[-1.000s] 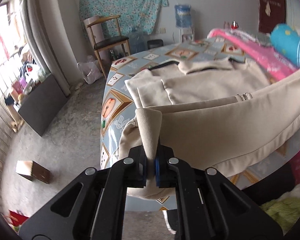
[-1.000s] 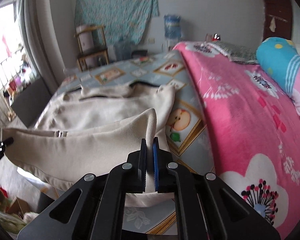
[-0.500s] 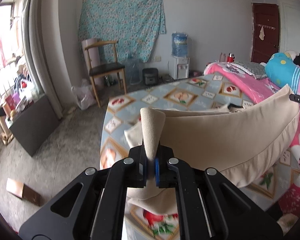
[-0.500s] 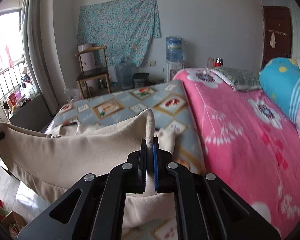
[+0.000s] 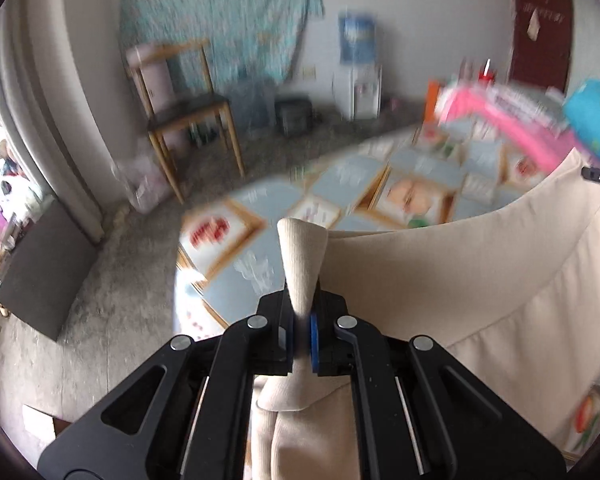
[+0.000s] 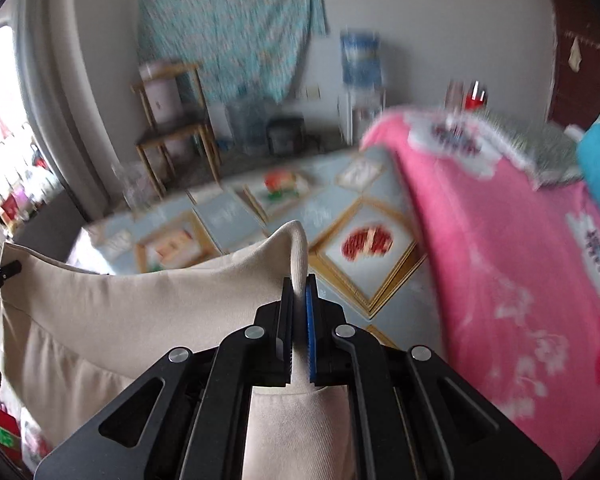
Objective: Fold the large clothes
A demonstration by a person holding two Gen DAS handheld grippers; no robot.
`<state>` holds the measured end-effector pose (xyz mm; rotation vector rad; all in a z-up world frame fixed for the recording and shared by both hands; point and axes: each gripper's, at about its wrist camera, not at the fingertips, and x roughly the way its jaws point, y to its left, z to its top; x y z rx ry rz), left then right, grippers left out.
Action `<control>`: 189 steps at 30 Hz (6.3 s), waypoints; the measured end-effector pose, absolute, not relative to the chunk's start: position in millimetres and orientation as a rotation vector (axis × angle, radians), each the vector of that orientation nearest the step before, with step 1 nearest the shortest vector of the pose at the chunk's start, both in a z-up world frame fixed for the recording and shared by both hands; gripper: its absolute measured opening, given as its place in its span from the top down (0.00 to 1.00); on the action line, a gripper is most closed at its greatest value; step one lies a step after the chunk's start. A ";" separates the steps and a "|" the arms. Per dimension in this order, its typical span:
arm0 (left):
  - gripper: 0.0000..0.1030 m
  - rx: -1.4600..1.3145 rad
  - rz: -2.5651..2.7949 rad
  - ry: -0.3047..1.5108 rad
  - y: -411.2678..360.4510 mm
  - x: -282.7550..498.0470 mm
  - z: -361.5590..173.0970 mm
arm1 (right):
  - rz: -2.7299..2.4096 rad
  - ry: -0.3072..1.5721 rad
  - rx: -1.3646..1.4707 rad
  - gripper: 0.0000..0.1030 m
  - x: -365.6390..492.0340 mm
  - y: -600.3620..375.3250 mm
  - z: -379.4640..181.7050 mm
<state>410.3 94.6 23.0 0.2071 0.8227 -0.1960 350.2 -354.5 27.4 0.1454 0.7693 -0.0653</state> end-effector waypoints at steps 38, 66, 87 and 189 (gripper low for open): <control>0.67 0.129 -0.487 0.853 37.3 235.7 -18.0 | 0.318 0.801 -0.013 0.66 187.8 -167.2 -8.1; 0.66 -0.132 -0.188 0.965 127.9 312.0 -53.3 | -0.134 0.937 0.219 0.79 266.2 -312.9 -56.6; 0.25 -0.005 -0.196 0.801 91.1 186.6 1.5 | -0.035 0.802 0.162 0.29 122.5 -236.7 -8.3; 0.08 0.074 -0.032 1.015 4.4 146.5 8.6 | -0.224 0.939 0.128 0.08 80.2 -185.2 -4.9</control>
